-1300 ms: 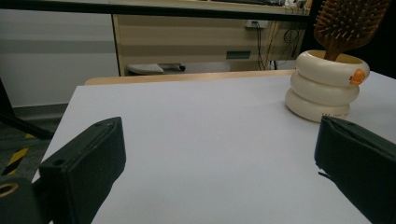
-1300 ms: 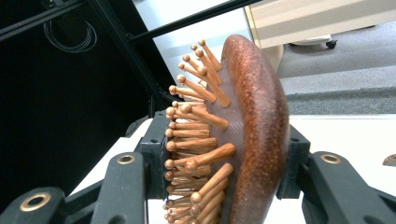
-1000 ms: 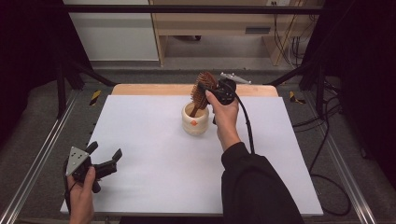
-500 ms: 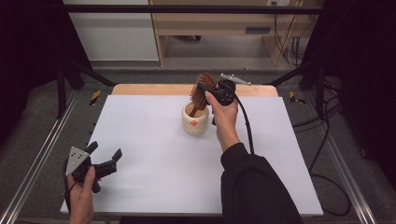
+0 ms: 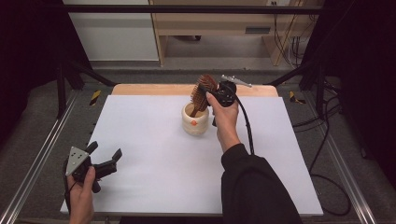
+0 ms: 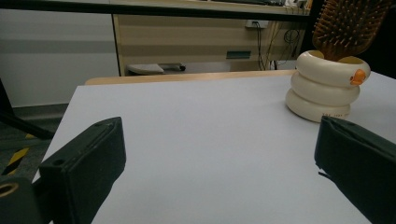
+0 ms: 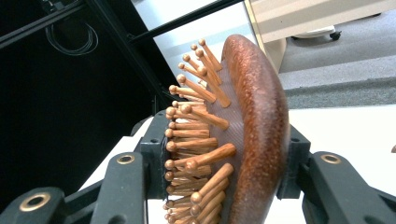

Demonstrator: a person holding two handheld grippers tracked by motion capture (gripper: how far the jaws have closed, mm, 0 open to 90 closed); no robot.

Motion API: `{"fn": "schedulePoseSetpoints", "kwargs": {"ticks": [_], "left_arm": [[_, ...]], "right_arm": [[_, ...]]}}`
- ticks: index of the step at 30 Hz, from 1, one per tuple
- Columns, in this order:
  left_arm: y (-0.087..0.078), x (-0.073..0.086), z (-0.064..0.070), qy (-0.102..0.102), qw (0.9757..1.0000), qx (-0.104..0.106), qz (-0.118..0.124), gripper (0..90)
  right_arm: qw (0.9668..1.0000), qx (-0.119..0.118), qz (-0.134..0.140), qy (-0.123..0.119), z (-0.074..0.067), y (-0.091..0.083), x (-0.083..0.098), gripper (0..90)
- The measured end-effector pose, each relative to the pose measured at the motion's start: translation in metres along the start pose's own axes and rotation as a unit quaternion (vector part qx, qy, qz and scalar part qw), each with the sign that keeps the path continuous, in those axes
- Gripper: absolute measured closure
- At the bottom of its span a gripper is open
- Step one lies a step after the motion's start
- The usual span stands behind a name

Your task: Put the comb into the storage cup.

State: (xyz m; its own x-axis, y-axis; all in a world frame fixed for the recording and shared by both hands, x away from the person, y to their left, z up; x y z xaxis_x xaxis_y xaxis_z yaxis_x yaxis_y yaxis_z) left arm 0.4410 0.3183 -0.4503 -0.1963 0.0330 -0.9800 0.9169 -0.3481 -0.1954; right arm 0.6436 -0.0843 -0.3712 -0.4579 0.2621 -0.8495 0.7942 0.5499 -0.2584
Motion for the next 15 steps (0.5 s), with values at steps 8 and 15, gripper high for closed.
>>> {"fn": "schedulePoseSetpoints", "kwargs": {"ticks": [8,15], "left_arm": [[0.0000,-0.0001,0.0000,0.000,1.0000,0.000,0.000,2.2],[0.0002,0.0000,0.0001,-0.001,1.0000,0.001,0.001,2.2]], "right_arm": [[1.0000,0.000,0.001,0.004,0.0016,0.0002,0.0007,50.2],[1.0000,-0.001,0.001,0.006,0.0026,0.0001,0.0009,50.0]]}}
Point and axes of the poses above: each handheld gripper's, and its own axes: y roughly forward along the jaws, x roughly out of its underside, z roughly to its right, the point moved 2 cm from there along y, roughly forward along the jaws, and after that the axes turned 1 degree about y, right-handed, at the moved point
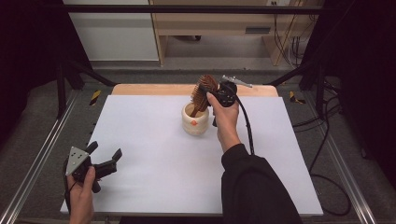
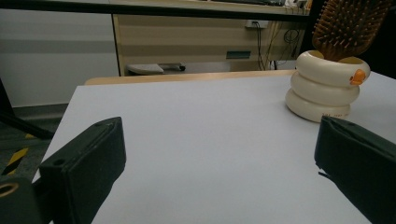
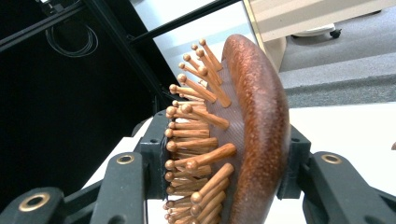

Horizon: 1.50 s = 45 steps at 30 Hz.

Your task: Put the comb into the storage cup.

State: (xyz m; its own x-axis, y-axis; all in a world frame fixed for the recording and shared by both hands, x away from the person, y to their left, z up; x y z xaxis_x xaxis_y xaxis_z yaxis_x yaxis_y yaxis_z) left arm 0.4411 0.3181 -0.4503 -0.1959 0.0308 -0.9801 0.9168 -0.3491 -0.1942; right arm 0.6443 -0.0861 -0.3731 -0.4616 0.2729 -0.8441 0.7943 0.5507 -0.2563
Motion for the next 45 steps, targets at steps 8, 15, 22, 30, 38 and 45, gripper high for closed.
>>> {"fn": "schedulePoseSetpoints", "kwargs": {"ticks": [8,15,22,30,38,45], "left_arm": [[0.000,0.000,0.000,0.000,1.0000,0.000,0.000,2.2],[0.000,0.000,0.001,0.000,1.0000,0.001,-0.001,2.2],[0.000,0.000,0.000,0.000,1.0000,0.000,-0.001,2.2],[0.000,0.000,0.000,0.001,1.0000,-0.001,-0.001,2.2],[0.000,0.000,0.000,0.001,1.0000,0.000,-0.001,2.2],[0.000,0.001,0.000,-0.002,1.0000,0.000,-0.002,2.2]], "right_arm": [[1.0000,-0.001,0.000,0.006,0.002,-0.001,0.000,49.8],[1.0000,-0.002,0.001,0.009,0.006,-0.001,0.001,49.4],[0.9998,-0.002,-0.002,0.019,0.012,-0.003,0.001,48.9],[0.9998,-0.007,-0.004,0.021,0.014,-0.003,0.001,48.5],[0.9997,-0.009,-0.006,0.021,0.015,-0.003,0.000,47.9],[0.9997,-0.012,-0.007,0.020,0.016,-0.003,0.000,47.5]]}}
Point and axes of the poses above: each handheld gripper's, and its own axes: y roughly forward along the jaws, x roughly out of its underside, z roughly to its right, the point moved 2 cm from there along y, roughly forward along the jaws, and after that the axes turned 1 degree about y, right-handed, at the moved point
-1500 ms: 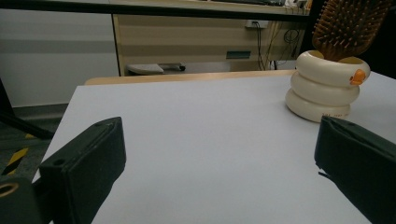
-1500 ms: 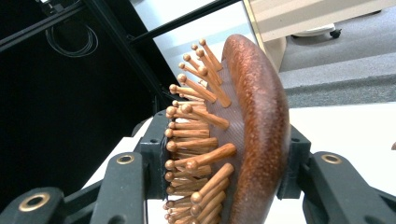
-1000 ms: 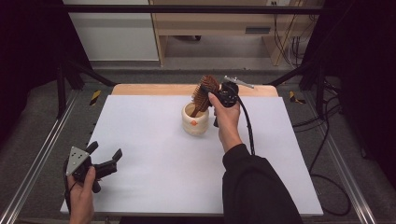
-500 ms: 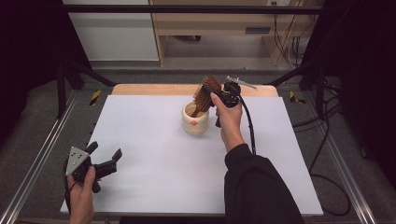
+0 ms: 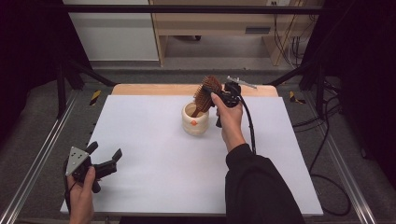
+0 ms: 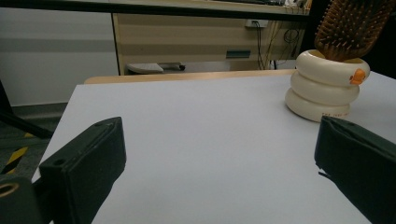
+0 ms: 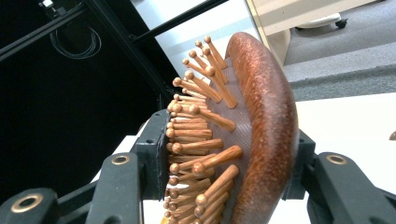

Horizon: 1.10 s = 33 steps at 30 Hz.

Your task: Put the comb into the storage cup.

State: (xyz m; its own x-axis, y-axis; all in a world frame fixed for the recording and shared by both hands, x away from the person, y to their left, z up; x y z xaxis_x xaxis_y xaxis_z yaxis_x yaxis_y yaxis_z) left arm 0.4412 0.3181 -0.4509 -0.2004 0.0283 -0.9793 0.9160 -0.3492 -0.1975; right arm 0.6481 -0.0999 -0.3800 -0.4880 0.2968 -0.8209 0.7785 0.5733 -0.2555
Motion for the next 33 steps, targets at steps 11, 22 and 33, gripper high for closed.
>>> {"fn": "schedulePoseSetpoints", "kwargs": {"ticks": [11,22,33], "left_arm": [[0.0000,-0.0003,0.0004,0.002,1.0000,0.001,0.000,2.2],[0.0006,-0.0001,-0.0003,0.001,1.0000,0.002,-0.001,2.7],[0.0001,-0.0003,-0.0005,0.000,1.0000,0.001,0.000,2.9]], "right_arm": [[1.0000,0.002,-0.002,0.000,-0.0008,-0.0004,-0.0002,46.4],[1.0000,0.003,-0.004,0.004,0.0003,0.0000,-0.0008,45.1],[1.0000,0.001,-0.003,0.004,-0.0008,0.0006,-0.0008,39.0]]}}
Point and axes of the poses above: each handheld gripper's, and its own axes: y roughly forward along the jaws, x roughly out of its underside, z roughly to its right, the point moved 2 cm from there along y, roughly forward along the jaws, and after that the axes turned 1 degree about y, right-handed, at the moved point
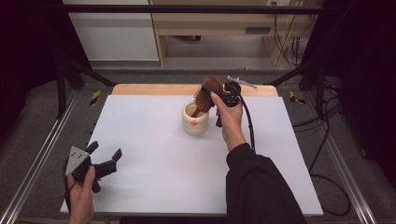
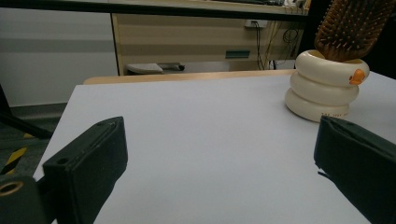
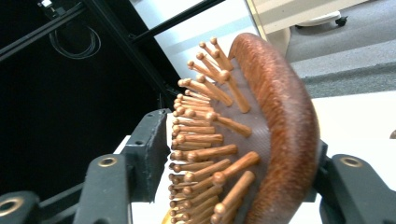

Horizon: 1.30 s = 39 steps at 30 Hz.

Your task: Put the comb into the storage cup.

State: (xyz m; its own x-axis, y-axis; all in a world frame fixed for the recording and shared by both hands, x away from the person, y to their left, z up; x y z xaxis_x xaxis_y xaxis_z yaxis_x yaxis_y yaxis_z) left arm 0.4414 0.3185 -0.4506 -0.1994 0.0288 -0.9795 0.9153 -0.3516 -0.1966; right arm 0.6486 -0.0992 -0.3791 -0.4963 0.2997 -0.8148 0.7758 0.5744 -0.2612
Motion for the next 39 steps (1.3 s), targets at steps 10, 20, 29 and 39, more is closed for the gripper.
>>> {"fn": "schedulePoseSetpoints", "kwargs": {"ticks": [10,20,29,39], "left_arm": [[0.000,0.000,0.000,0.000,1.0000,0.000,0.001,2.9],[0.000,0.000,0.000,0.000,1.0000,0.000,0.001,2.8],[0.000,0.000,0.000,-0.001,1.0000,0.000,0.001,2.8],[-0.001,0.000,0.001,0.000,1.0000,-0.003,0.001,2.4]], "right_arm": [[1.0000,0.005,-0.002,-0.006,-0.002,-0.001,-0.001,29.0],[0.9994,0.016,0.002,-0.030,-0.003,-0.006,-0.004,17.2],[0.9967,0.041,0.020,-0.066,-0.006,-0.014,-0.009,11.0],[0.9910,0.072,0.048,-0.102,-0.007,-0.027,-0.017,6.5]]}}
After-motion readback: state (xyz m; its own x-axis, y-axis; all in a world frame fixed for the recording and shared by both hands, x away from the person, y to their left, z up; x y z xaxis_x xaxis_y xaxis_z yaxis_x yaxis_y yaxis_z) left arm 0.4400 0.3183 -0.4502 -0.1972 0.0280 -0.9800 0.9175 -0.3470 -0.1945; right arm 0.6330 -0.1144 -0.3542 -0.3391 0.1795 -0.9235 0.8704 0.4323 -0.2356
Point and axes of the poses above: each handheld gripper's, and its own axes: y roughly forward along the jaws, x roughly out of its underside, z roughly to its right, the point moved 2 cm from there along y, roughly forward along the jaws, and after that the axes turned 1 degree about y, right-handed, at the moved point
